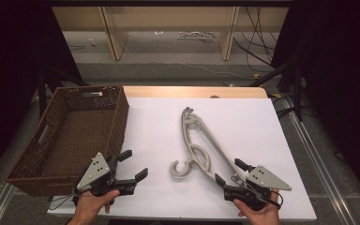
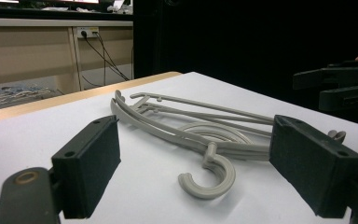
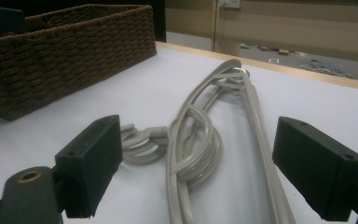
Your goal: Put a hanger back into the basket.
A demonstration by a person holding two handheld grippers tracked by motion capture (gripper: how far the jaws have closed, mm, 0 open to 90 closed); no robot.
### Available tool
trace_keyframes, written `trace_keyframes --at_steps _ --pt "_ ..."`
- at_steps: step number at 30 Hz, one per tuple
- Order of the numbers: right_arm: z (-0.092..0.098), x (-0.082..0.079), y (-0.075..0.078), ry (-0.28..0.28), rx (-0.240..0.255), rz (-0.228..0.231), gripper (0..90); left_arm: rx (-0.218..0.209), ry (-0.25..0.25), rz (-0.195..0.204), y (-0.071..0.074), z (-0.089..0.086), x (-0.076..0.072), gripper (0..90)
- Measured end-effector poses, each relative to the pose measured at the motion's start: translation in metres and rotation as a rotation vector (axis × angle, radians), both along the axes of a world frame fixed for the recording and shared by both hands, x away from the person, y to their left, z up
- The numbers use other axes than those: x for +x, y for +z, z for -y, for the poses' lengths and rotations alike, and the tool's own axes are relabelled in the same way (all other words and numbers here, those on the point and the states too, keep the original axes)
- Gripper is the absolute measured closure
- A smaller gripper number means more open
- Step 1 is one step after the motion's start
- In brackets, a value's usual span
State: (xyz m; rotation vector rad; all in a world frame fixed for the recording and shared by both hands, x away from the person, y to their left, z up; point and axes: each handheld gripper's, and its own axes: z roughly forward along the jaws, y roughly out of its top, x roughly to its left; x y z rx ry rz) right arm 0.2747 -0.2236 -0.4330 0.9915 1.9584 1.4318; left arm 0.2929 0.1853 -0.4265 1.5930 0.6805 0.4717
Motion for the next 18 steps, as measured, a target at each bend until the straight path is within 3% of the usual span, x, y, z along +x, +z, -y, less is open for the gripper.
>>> trace_keyframes --at_steps 4,5,7,18 --pt "-0.004 0.0 -0.001 0.013 -0.029 -0.017 20.6 0.005 0.005 0.003 -0.001 0.0 0.001 16.1" --pt "-0.006 -0.001 0.001 0.026 -0.063 -0.027 22.5 0.007 0.005 0.002 -0.001 0.0 0.002 16.1" --pt "-0.009 0.001 -0.001 0.029 -0.043 -0.02 23.0 0.012 0.006 0.002 -0.001 0.0 0.002 16.1" --pt "-0.024 0.014 -0.003 0.062 -0.159 -0.035 25.7 0.019 0.0 0.002 -0.002 0.002 0.002 16.1"
